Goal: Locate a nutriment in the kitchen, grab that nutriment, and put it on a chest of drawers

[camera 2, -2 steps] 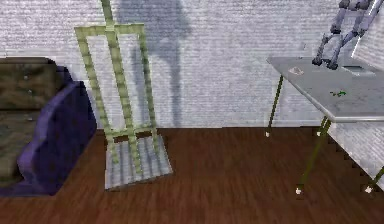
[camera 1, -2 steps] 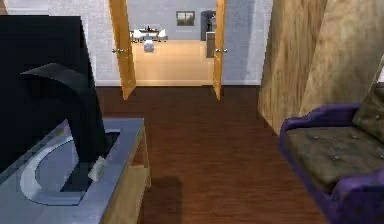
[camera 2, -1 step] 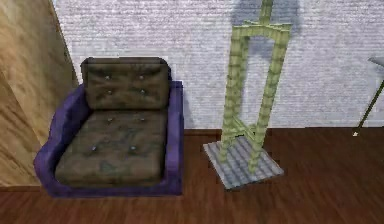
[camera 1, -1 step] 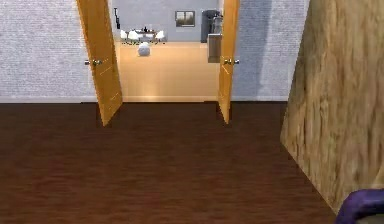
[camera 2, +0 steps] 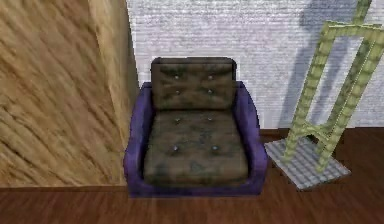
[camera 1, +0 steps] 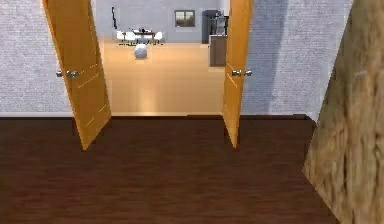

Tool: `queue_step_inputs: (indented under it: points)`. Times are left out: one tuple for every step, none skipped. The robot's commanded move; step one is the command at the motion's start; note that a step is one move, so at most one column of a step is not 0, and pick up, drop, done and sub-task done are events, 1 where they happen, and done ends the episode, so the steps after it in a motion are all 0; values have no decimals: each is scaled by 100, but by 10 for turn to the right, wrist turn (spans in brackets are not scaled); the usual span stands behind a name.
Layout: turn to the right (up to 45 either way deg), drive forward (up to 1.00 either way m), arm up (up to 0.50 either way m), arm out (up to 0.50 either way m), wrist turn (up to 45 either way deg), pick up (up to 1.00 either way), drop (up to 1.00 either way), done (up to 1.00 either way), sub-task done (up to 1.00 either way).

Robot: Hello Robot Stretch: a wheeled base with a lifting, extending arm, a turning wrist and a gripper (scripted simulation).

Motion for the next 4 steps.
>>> queue_step_inputs:
  points:
    - [450, 0, 0, 0, 0, 0, 0, 0, 0]
    - [420, 0, 0, 0, 0, 0, 0, 0, 0]
    - [0, 20, 0, 0, 0, 0, 0, 0, 0]
    - [-270, 0, 0, 0, 0, 0, 0, 0, 0]
